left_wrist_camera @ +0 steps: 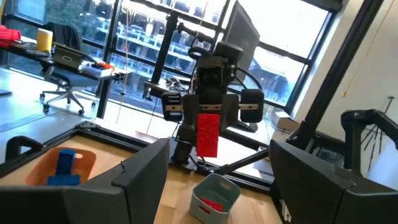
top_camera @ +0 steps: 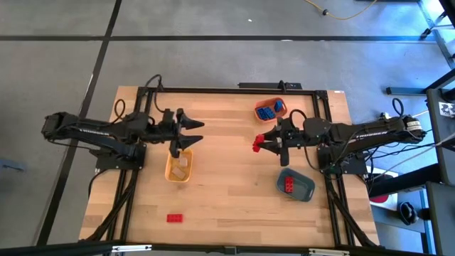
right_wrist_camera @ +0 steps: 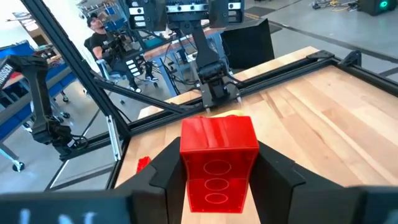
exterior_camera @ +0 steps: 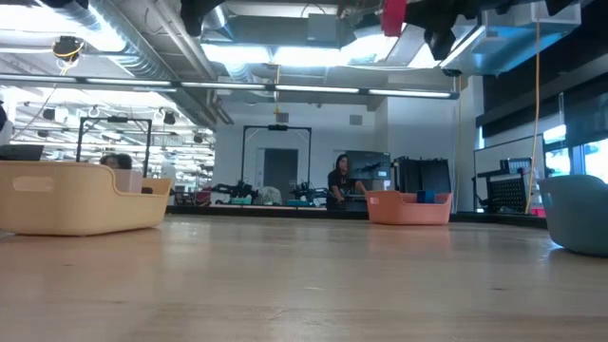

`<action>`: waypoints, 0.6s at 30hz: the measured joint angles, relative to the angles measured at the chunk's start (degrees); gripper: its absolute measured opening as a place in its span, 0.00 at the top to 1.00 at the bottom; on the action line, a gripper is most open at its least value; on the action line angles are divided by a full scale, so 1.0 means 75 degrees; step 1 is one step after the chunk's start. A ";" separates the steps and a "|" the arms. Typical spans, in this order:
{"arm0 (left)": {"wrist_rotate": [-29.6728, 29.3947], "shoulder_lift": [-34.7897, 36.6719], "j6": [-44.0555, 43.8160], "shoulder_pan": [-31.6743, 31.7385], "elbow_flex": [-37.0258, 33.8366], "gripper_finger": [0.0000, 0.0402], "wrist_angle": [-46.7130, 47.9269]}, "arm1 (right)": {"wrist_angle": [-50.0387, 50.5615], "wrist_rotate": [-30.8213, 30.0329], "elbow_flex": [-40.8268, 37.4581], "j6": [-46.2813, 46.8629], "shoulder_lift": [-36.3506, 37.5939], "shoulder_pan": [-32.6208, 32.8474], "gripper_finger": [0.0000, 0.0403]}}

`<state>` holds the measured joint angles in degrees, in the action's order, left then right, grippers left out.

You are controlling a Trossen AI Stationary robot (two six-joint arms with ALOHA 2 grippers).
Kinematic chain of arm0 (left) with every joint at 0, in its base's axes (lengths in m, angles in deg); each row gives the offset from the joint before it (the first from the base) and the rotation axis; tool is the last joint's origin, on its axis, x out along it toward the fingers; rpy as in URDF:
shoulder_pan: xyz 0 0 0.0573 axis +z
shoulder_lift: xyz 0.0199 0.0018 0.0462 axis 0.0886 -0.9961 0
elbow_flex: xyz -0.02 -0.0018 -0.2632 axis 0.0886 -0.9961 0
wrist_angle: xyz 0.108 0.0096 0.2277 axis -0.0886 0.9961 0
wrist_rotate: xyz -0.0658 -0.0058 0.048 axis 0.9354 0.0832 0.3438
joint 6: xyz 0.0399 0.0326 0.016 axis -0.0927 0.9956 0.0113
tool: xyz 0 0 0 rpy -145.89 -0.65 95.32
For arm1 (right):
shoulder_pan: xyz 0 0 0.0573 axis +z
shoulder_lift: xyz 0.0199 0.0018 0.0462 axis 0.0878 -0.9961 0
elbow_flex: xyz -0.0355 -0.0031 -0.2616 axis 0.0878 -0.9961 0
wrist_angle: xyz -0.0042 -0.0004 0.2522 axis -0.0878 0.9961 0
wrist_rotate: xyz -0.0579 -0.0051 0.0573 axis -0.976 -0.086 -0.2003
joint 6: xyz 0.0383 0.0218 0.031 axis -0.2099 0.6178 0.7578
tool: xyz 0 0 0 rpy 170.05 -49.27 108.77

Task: Sort & place blocks by color
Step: Put the top red game piece into the blue bin

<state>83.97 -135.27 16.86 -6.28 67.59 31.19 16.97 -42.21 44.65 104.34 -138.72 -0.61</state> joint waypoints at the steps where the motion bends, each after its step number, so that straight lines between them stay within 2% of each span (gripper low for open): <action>1: -0.0015 0.0030 0.0001 -0.0003 -0.0013 0.33 -0.0005 | -0.0012 0.0000 0.0000 0.0000 0.0000 0.0002 0.66; 5: -0.0038 0.0023 0.0004 0.0006 -0.0013 0.33 -0.0030 | -0.0038 0.0042 0.0000 0.0361 0.0000 0.0003 0.66; 8: -0.0145 0.0023 0.0004 0.0006 -0.0013 0.33 -0.0002 | 0.0409 0.0663 0.0054 0.1062 0.0000 0.0029 0.66; 13: -0.0608 0.0023 0.0004 0.0006 -0.0013 0.33 0.0080 | 0.3532 0.1448 0.0475 0.2392 -0.0064 0.0945 0.66; 18: -0.0989 0.0023 0.0007 0.0006 -0.0013 0.33 0.0080 | 0.5619 0.1587 0.0490 0.4571 -0.0080 0.2533 0.66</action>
<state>76.55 -135.09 16.91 -6.23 67.49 31.78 59.11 -30.31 48.32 138.62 -139.32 18.39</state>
